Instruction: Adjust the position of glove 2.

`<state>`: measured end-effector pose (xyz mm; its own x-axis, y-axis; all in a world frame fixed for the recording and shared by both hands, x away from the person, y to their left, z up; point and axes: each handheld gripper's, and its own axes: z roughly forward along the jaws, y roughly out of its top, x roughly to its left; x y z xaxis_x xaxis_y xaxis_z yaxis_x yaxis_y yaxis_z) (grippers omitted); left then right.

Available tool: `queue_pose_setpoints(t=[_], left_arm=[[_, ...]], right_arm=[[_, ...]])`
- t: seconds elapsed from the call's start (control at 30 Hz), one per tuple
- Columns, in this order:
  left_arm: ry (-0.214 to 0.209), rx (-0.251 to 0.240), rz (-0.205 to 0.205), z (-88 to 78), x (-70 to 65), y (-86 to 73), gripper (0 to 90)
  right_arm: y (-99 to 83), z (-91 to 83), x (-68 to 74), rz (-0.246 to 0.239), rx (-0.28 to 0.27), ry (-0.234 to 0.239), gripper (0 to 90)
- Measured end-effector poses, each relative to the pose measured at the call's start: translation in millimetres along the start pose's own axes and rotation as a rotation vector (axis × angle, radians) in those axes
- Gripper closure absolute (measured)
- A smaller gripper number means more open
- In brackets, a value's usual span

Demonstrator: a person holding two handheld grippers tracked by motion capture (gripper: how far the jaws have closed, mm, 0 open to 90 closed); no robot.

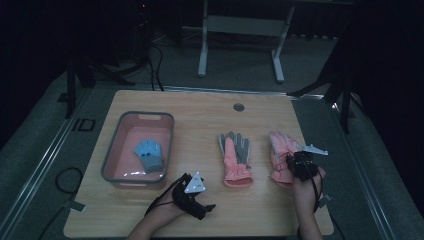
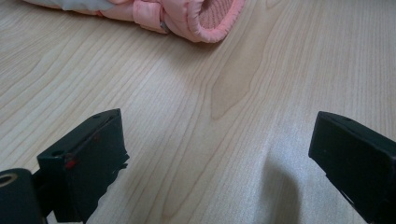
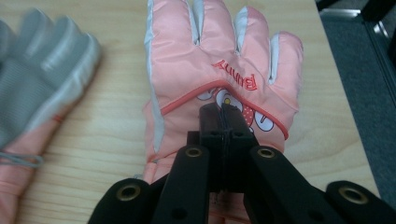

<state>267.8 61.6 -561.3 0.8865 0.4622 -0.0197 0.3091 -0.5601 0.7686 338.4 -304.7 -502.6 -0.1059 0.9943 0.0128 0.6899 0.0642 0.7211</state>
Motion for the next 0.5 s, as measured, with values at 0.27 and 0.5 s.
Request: queue_pose_setpoints(t=[0.27, 0.5], left_arm=[[-0.001, 0.002, 0.002, 0.1, -0.4, 0.1, 4.0], [-0.001, -0.001, 0.000, 0.1, -0.4, 0.0, 4.0]], right_arm=[[-12.8, 18.0, -5.6, 0.032, 0.028, 0.013, 87.9], [-6.6, 13.1, -7.8, -0.009, 0.040, 0.039, 81.4]])
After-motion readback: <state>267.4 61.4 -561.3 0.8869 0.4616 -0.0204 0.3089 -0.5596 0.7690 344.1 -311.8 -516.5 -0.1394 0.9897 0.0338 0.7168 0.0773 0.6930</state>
